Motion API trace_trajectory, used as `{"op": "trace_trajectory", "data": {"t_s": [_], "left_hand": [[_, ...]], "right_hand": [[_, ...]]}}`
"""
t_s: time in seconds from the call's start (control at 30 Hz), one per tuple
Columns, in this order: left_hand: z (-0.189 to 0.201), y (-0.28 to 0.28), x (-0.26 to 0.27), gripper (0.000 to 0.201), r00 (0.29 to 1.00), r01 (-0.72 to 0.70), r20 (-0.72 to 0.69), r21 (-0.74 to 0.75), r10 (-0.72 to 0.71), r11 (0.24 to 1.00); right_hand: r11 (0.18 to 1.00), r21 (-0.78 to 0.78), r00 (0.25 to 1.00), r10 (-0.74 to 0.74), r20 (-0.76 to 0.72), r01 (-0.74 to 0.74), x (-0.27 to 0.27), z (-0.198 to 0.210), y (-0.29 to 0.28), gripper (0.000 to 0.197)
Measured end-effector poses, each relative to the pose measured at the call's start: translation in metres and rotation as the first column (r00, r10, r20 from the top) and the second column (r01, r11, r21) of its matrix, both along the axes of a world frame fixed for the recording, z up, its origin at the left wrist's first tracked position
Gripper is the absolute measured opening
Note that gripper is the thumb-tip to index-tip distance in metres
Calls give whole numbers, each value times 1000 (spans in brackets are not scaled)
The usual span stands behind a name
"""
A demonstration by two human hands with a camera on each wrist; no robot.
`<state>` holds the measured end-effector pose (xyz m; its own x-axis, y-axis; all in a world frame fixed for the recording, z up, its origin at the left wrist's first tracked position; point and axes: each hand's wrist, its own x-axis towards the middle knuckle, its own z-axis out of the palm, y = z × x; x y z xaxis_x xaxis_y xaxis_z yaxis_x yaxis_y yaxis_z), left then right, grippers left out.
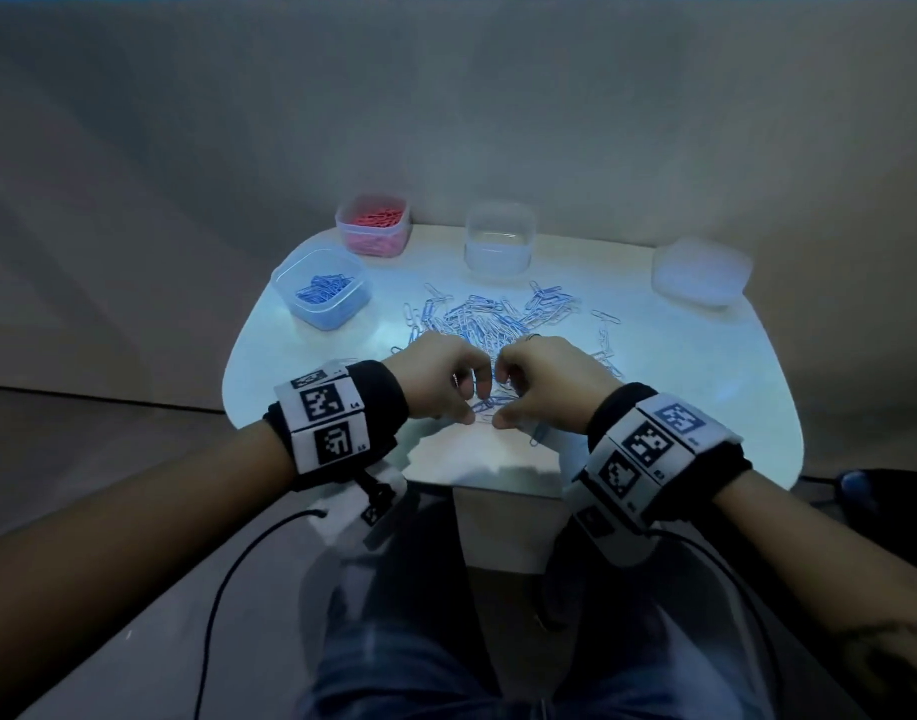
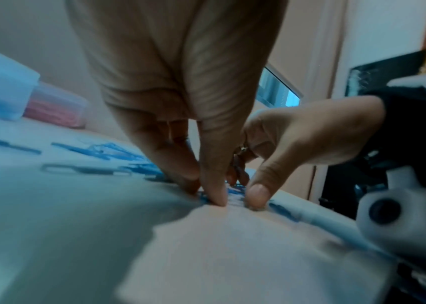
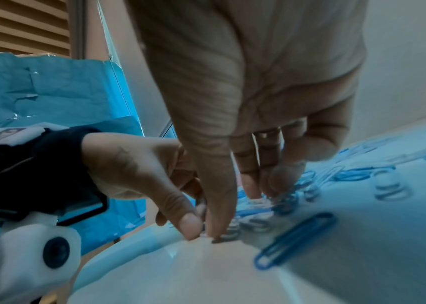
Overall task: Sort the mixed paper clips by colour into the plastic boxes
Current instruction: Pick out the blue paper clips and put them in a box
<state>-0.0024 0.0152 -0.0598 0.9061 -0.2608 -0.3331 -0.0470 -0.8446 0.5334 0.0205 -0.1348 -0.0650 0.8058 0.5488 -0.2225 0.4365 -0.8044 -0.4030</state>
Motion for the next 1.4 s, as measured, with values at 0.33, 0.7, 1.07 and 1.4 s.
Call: {"op": "trace_trajectory", "data": {"t_s": [0.33, 0.7, 1.07, 1.4], "left_hand": [[-7, 6, 2, 28, 988, -147, 20, -113, 150, 983], [-9, 16, -1, 24, 976, -212, 6, -195, 218, 957], [-6, 20, -12, 28, 910, -364, 41, -402, 413, 841], [-17, -21, -29, 31, 609, -568, -562, -802, 559, -187]], "right_hand": [[997, -27, 997, 75, -17, -75, 0, -2, 14, 45], [997, 0, 997, 81, 11, -81, 1, 0, 16, 24], [997, -43, 998, 69, 3, -69, 2, -4, 20, 9], [958, 287, 995, 15, -99, 14, 11, 27, 10, 11]]}}
